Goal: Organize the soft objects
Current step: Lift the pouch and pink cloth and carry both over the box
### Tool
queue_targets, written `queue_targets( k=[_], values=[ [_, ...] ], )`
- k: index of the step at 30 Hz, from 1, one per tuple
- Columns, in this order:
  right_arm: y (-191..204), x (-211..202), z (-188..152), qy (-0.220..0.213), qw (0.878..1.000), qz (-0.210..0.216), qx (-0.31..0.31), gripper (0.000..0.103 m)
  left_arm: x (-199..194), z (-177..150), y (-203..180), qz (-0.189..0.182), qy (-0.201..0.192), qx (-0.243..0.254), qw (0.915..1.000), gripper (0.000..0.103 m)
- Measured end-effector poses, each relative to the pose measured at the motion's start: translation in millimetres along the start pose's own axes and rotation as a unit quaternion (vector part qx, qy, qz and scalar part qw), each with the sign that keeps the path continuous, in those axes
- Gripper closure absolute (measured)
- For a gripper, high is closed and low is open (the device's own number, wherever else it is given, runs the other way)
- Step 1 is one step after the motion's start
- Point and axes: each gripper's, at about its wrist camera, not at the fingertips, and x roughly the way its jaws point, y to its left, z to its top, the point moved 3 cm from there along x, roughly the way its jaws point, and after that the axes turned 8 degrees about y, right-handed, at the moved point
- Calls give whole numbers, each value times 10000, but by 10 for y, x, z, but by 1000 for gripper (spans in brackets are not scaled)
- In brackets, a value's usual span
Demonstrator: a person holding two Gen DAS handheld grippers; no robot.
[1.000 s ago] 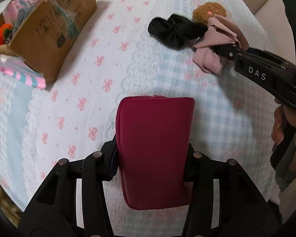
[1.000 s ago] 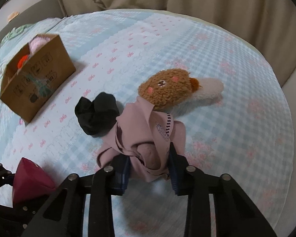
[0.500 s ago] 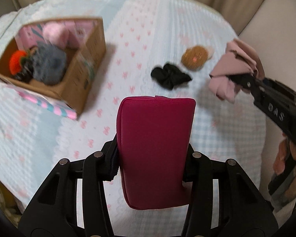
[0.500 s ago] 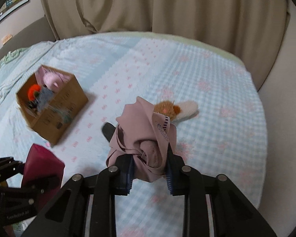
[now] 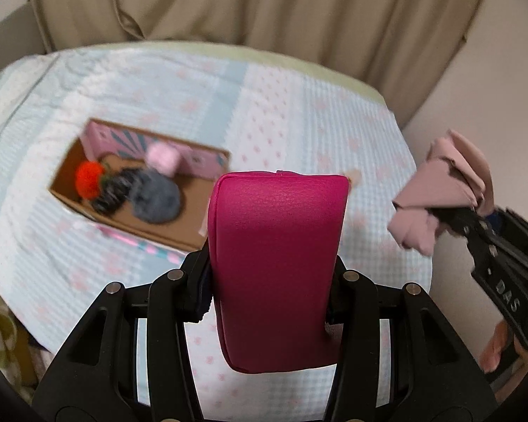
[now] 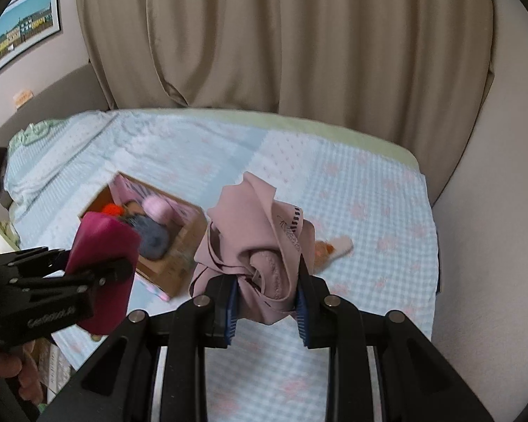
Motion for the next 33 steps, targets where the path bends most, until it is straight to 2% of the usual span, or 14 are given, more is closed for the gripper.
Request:
queue_targets(
  k=[7,12,18,26,33],
  values=[
    [490,-174,297,-154,9998,116,-18,78,-341,336,524,93,-313,-130,9994,61],
    [866,-112,495,-163,9998,118,29,78,-365,585,1000,83,-291,-179,9994,61],
    [1294,115,742,0,9996,47,288,78,-299,892,1554,69,-175,2,9998,61],
    [1790,634,970,438,9960,-182,757,78,153,1289,2281,-123,280,255,9992,61],
    [2090,1217,1017,876,9870,-254,1323,78,708,1490,2680,-103,768,609,9951,61]
  ],
)
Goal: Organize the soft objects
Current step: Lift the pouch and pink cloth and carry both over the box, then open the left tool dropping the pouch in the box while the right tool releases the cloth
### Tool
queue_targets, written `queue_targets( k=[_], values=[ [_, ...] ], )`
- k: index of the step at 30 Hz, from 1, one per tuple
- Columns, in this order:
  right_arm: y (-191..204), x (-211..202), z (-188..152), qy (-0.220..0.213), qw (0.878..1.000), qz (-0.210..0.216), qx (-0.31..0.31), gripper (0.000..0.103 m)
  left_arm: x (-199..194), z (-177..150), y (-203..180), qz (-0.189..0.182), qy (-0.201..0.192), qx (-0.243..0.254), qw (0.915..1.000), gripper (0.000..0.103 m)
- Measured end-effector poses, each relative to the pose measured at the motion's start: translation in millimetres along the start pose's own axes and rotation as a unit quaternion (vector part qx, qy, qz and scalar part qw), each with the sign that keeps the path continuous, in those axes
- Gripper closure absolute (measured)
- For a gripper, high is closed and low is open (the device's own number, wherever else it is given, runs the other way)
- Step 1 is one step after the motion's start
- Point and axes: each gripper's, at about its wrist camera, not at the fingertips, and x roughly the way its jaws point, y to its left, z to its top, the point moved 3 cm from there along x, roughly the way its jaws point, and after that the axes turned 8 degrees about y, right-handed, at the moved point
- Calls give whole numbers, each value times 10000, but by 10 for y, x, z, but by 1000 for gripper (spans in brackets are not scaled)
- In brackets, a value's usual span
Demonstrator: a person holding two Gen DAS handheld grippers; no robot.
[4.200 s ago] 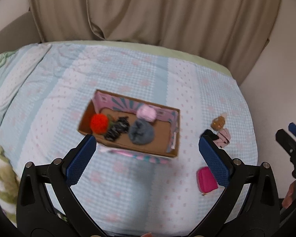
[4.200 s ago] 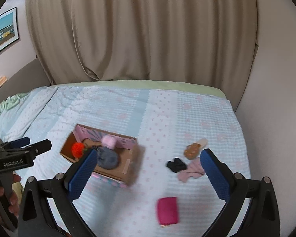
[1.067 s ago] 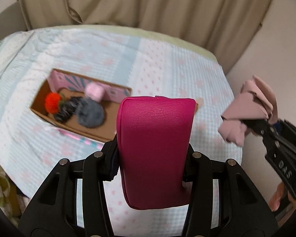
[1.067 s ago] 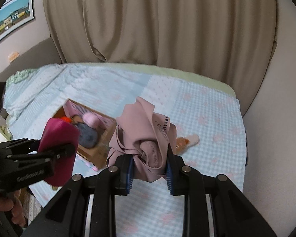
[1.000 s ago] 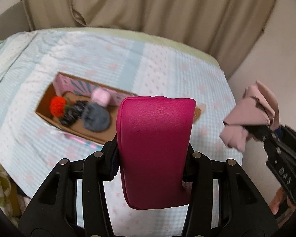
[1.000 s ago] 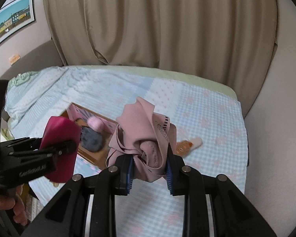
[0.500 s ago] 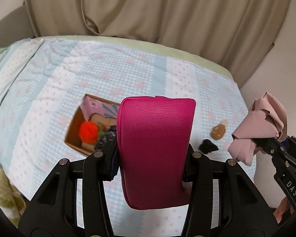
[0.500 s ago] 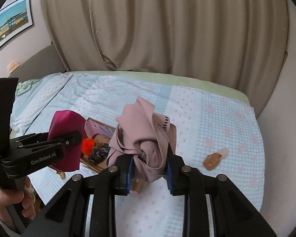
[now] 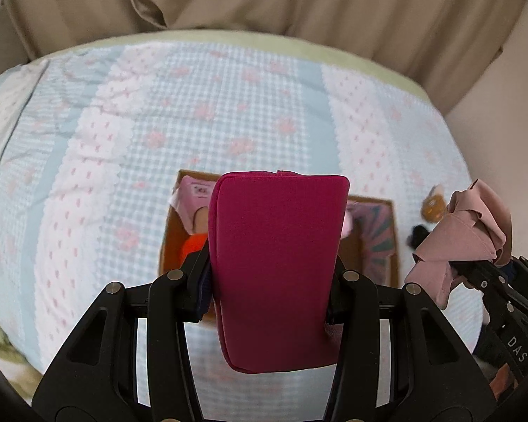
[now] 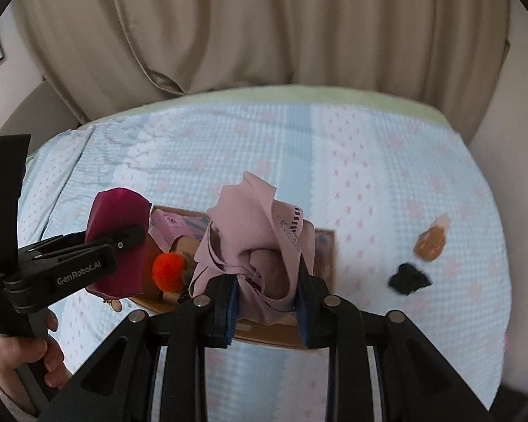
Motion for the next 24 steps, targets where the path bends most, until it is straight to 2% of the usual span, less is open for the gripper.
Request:
queue_targets(
  k=[6,14,22,24],
  values=[
    [226,406,-24,358,9989,-37,285,78,449,73,213,33,428,210,9989,61],
    [419,852,-135,866,9962,-70,82,78,896,100,277,105,931,491,9944,61],
    [456,1173,-159,1208,9925,37,-201,78,1089,185,274,147,1084,575,9923,61],
    [471,1220,-172,1218,9920,56,-324,78,1101,220,240,45,1044,619,9926,55]
  ],
)
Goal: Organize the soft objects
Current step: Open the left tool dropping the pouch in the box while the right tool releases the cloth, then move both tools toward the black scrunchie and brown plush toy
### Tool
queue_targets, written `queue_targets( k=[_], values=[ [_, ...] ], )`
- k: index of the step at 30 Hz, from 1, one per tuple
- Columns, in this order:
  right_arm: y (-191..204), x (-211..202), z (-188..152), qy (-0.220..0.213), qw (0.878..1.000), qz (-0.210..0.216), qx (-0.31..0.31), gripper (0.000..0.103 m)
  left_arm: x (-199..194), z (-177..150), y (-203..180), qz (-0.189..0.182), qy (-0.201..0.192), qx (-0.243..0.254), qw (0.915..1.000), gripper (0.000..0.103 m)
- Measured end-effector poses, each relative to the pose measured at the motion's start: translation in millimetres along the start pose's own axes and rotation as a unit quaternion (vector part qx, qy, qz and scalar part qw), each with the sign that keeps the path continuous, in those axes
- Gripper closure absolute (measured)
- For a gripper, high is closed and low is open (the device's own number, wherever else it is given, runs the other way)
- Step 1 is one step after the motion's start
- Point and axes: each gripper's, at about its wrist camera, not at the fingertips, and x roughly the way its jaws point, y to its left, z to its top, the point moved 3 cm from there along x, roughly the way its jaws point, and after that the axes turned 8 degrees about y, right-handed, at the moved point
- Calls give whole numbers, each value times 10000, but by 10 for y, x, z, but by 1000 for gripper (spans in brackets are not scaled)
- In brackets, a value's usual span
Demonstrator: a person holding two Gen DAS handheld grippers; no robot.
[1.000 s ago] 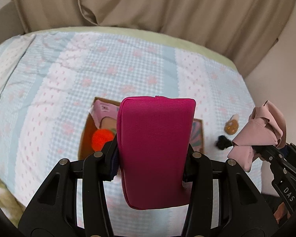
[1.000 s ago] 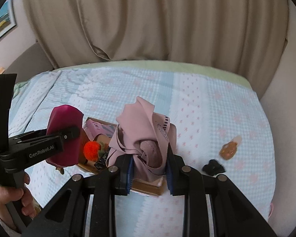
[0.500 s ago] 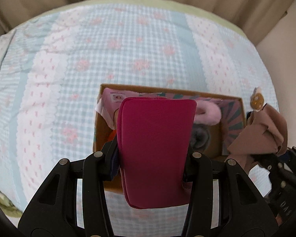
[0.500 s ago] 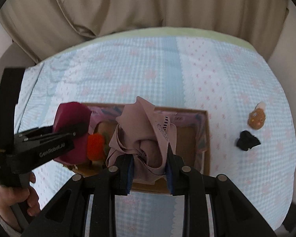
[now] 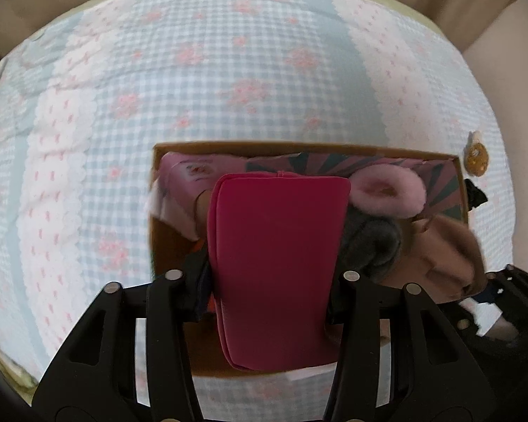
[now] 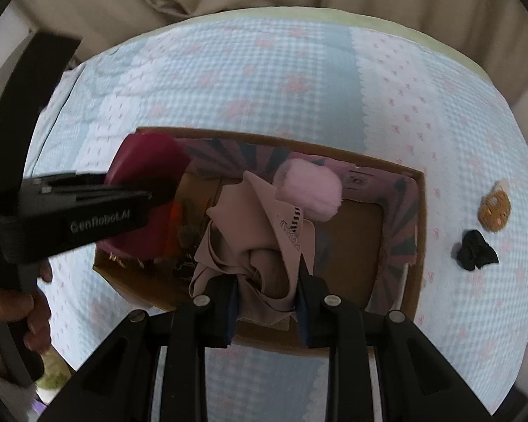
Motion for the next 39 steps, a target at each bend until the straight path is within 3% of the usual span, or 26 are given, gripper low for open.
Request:
queue_targets(
  k=[1,2,3,5,7,8,24,39],
  values=[
    [8,19,-2,-12,10000,6,-53,76,-10,18,-25,-28,-44,56,10000,40],
    [17,35,-5,-16,9999,21,-109,72,-29,33,-46,26,-101,92,9999,11],
    [17,54,-14,-18,9999,22,-166,67,-49,45,-65,105,-165,129,9997,1],
    [4,79,-50,-58,9997,70,-238,32,-107,68,-113,200,-331,258,9989,0],
    [-19,93,-96,-72,9995,156,-261,7,-105,74,-146,260,-304,354,9986,0],
    [-38,102,-128,-45,9995,188,-246,2,-109,68,-161,282,-297,382,9984,0],
    [-75,-305,-294,-506,9985,190,-129,1,-542,-240,-153,218,-638,175,9976,0],
    [-63,-1319,-572,-1383,9902,-39,176,1,-1455,-759,-242,65,-1288,-140,9916,0]
  ],
)
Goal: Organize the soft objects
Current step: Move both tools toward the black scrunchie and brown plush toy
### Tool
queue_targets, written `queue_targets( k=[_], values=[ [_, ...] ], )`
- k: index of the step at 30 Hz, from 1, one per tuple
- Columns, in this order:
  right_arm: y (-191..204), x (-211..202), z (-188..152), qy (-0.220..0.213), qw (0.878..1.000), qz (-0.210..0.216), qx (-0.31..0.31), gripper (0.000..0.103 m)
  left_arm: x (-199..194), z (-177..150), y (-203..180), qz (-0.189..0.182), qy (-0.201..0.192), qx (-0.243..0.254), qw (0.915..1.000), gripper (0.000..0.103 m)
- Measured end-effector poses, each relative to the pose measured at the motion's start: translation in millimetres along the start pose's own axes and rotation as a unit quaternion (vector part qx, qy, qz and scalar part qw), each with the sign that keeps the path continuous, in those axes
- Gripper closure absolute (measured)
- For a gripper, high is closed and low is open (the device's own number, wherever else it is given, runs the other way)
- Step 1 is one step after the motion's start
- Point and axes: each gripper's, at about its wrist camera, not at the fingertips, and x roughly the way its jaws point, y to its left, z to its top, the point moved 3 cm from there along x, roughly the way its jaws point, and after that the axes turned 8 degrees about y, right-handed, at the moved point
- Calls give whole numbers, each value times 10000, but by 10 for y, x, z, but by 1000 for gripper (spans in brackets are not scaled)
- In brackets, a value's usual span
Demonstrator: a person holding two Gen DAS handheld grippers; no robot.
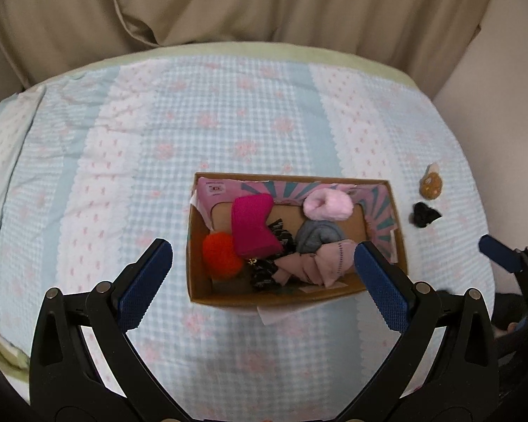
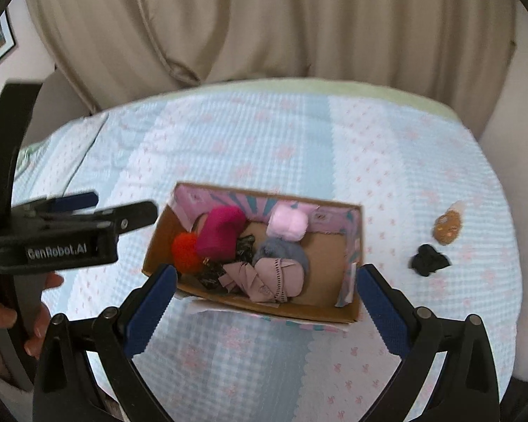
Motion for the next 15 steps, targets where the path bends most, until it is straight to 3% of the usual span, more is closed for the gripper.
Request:
queue_targets(
  k=[7,11,15],
  values=[
    [-310,-696,-30,-549,9973,-331,363,1,-460,-142,-226,-68,-329,-22,9994,0],
    [-608,-1026,-80,-848,9914,-757,654,1,-644,-181,-461,-134,-497,26,9987,0],
    [-975,-1198,-117,-923,9889,-712,918,1,-730,-205,-773,-179,-634,61,9978,0]
  ],
)
